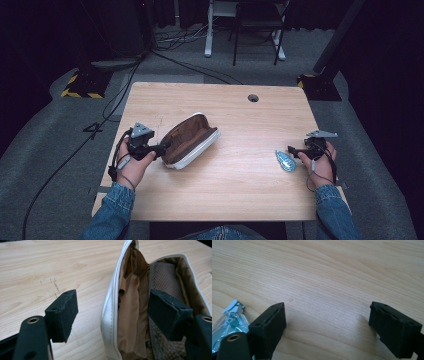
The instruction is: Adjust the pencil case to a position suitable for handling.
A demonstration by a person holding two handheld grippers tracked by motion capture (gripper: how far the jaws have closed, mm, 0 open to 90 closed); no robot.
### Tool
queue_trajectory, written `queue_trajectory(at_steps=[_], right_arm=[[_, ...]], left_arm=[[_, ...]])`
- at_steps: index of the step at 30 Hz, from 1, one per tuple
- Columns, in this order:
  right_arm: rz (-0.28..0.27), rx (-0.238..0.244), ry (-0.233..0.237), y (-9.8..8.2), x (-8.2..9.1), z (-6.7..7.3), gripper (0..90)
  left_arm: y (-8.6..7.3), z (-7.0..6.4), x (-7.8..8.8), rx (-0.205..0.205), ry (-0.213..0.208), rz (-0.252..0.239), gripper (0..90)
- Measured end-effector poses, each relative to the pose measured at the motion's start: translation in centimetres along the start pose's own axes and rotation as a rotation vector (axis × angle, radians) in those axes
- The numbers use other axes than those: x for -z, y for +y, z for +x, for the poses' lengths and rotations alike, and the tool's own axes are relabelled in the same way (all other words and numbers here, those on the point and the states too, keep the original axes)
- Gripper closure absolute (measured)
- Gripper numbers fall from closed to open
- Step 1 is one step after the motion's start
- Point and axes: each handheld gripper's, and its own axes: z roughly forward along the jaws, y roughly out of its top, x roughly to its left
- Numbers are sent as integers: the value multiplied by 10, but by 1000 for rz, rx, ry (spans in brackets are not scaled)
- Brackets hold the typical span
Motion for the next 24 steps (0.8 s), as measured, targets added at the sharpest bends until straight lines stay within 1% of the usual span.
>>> queue_trajectory(at_steps=[2,6,8,11,12,16,18,20,24], right_arm=[[0,0,0,0,0,0,144],[0,0,0,0,0,0,144],[-1,-1,-1,0,0,0,144],[0,0,0,0,0,0,144],[0,0,0,0,0,0,144],[0,0,0,0,0,0,144],[1,2,-1,0,0,0,144],[-1,-1,-1,0,0,0,144],[0,0,0,0,0,0,144]], left_arm=[[0,1,-3,-4,-1,3,249],[-3,3,-11,14,0,14,278],[-5,4,-15,21,-11,22,308],[-6,6,-20,13,-15,31,342],[-7,6,-22,20,-16,33,360],[-9,9,-27,13,-24,49,401],[-9,9,-29,17,-28,54,419],[-10,9,-31,18,-36,57,446],[-10,10,-33,29,-61,73,555]])
